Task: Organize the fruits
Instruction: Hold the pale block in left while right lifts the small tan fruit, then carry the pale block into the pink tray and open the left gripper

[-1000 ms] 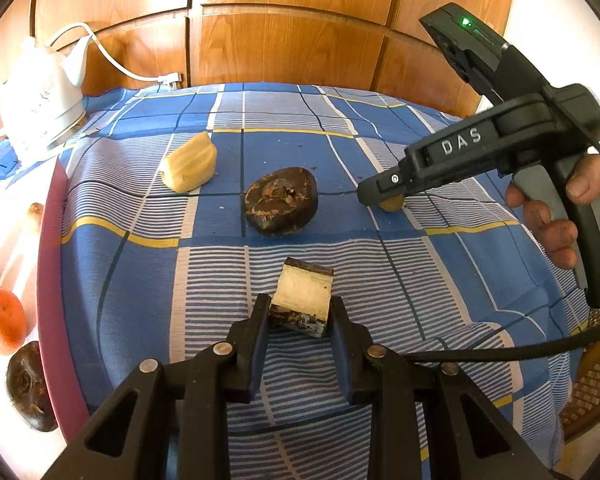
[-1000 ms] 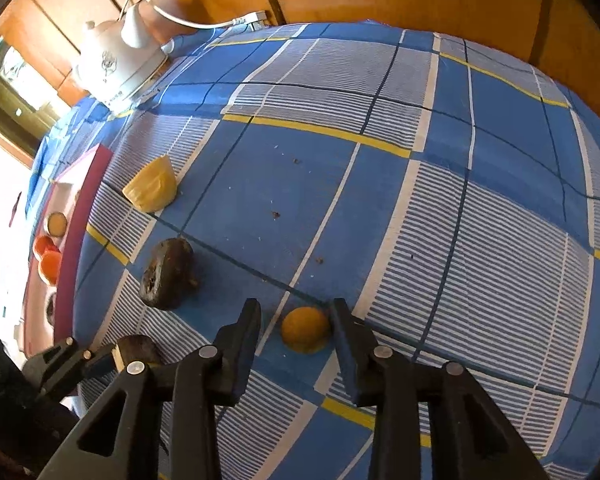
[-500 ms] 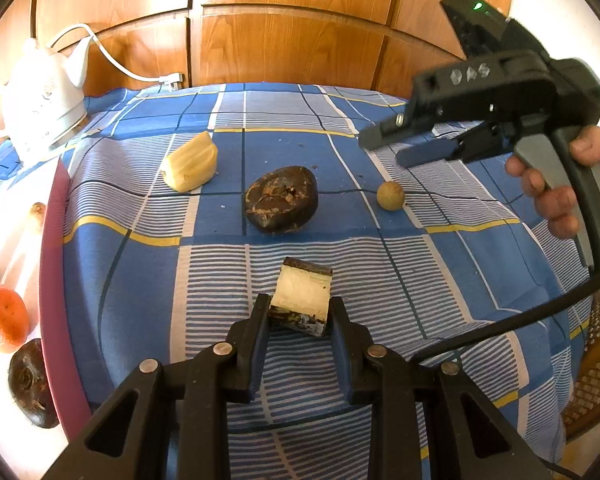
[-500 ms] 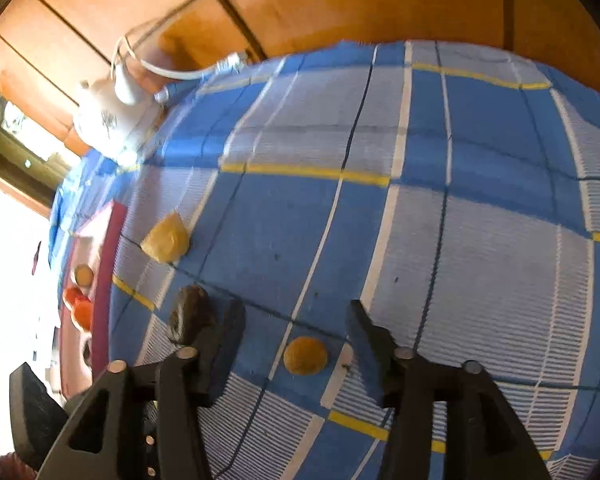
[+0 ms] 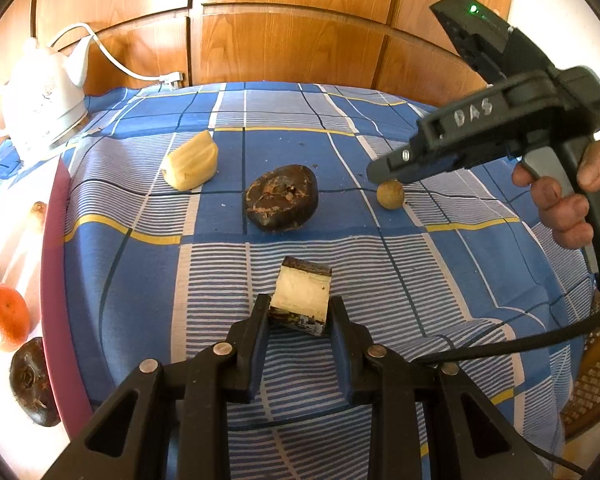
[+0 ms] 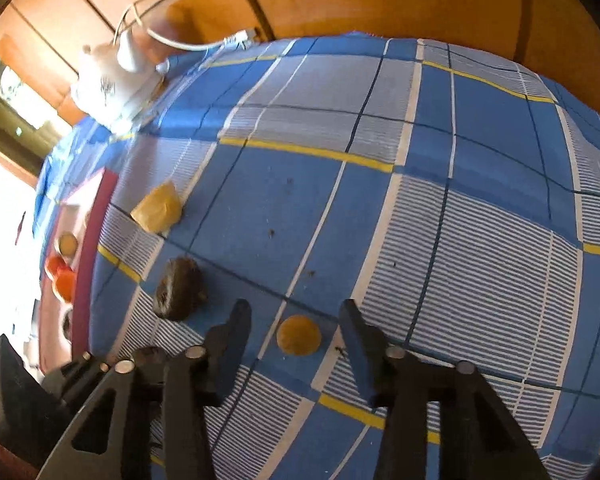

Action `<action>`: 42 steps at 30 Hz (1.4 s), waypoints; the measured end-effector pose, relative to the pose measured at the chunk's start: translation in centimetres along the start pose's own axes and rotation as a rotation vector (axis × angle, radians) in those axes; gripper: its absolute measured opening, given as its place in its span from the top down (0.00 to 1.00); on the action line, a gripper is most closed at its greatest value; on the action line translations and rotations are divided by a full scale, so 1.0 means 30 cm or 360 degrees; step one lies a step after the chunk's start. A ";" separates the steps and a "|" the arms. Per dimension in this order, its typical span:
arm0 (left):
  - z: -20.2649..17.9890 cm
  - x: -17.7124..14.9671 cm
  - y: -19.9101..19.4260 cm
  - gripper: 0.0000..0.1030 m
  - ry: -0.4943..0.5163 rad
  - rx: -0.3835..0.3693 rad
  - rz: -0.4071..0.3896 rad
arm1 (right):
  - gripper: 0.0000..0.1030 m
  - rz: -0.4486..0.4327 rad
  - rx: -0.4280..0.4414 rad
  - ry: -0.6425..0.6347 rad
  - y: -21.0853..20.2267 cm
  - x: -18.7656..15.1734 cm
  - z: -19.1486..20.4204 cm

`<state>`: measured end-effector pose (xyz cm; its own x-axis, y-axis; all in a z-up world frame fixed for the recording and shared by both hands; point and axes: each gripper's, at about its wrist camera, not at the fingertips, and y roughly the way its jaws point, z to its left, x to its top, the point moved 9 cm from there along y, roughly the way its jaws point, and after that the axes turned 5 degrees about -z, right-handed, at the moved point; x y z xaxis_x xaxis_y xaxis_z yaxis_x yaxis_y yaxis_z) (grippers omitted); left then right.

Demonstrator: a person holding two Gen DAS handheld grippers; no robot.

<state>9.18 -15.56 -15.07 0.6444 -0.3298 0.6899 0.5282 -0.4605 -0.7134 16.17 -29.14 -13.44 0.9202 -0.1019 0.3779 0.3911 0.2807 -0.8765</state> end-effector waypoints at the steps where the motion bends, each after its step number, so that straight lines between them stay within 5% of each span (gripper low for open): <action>1: -0.001 0.001 0.001 0.72 -0.0001 -0.0001 0.0002 | 0.64 0.0016 -0.0012 -0.0017 0.006 -0.006 0.000; 4: -0.004 0.004 0.003 0.72 0.0003 -0.0006 0.0015 | 0.76 0.0081 -0.0064 -0.0096 0.035 -0.035 0.006; 17: 0.036 0.048 -0.107 0.74 -0.0079 0.0016 -0.0010 | 0.76 0.0051 -0.0143 -0.0224 0.035 -0.050 0.024; 30: 0.239 0.116 -0.310 0.74 -0.0247 0.0222 -0.0171 | 0.77 0.0018 -0.0216 -0.0323 0.044 -0.046 0.049; 42: 0.408 0.051 -0.365 0.74 -0.0418 0.0340 -0.0147 | 0.76 0.0008 -0.0229 -0.0339 0.042 -0.050 0.048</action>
<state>11.13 -0.93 -7.70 0.6941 -0.0590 0.7174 0.6767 -0.2865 -0.6782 15.25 -27.24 -14.69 0.9038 0.1070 0.4143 0.3988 0.1403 -0.9062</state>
